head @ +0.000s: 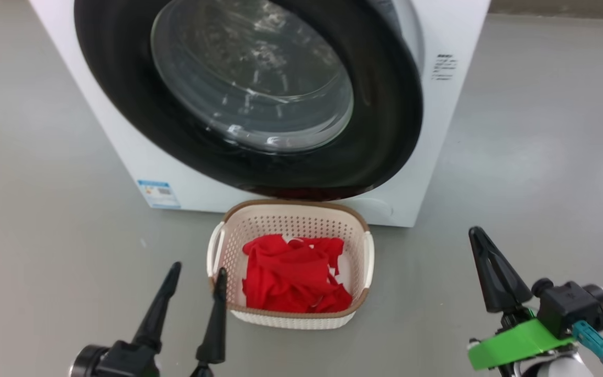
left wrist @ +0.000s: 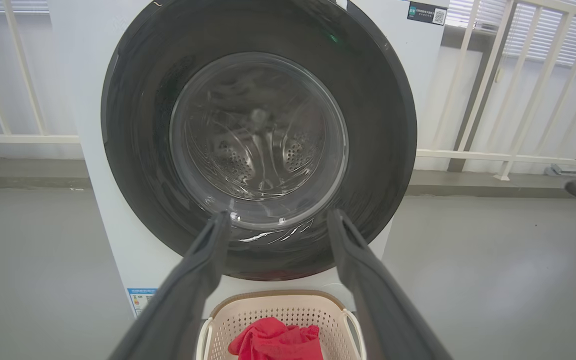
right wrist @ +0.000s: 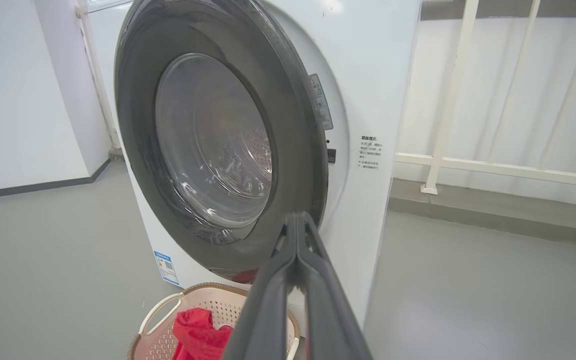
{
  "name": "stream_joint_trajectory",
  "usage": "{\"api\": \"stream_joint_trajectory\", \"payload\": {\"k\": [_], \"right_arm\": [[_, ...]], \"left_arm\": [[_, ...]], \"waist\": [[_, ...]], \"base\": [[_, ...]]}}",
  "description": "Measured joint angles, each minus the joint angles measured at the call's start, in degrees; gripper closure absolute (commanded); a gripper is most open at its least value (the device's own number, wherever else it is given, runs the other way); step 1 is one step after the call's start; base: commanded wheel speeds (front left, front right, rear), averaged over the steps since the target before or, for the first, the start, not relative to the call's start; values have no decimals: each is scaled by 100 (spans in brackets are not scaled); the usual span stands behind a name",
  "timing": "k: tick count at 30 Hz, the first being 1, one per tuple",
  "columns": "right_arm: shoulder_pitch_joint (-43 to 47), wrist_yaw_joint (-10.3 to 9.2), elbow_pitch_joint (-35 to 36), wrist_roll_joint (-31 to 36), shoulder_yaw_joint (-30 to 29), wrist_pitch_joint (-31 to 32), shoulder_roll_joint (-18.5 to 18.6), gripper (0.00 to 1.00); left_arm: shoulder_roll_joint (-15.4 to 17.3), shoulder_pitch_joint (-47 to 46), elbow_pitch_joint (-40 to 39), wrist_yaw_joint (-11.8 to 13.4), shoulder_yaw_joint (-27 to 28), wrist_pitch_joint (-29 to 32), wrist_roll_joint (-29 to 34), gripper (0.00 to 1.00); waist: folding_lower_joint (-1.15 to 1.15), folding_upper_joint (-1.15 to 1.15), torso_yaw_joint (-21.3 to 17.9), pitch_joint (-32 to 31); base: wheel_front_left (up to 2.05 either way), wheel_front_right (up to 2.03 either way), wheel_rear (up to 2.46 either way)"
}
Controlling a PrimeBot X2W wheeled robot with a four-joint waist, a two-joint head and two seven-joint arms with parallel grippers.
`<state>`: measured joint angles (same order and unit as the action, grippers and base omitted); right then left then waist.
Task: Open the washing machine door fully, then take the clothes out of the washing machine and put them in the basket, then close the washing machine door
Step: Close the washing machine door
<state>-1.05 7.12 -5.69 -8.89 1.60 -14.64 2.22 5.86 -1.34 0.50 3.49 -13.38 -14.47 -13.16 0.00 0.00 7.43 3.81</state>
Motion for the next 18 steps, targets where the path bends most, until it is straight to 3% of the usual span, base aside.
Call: {"api": "stream_joint_trajectory", "payload": {"k": [7, 18], "right_arm": [[-681, 0, -270, 213, 125, 0, 40, 100], [-1757, 0, -865, 244, 250, 0, 398, 100]], "left_arm": [[-136, -284, 32, -57, -307, 0, 68, 0], [-191, -511, 24, -116, -494, 0, 110, 0]], "waist": [[0, 0, 312, 254], [0, 0, 794, 582]], "base": [[0, 0, 0], [0, 0, 0]]}}
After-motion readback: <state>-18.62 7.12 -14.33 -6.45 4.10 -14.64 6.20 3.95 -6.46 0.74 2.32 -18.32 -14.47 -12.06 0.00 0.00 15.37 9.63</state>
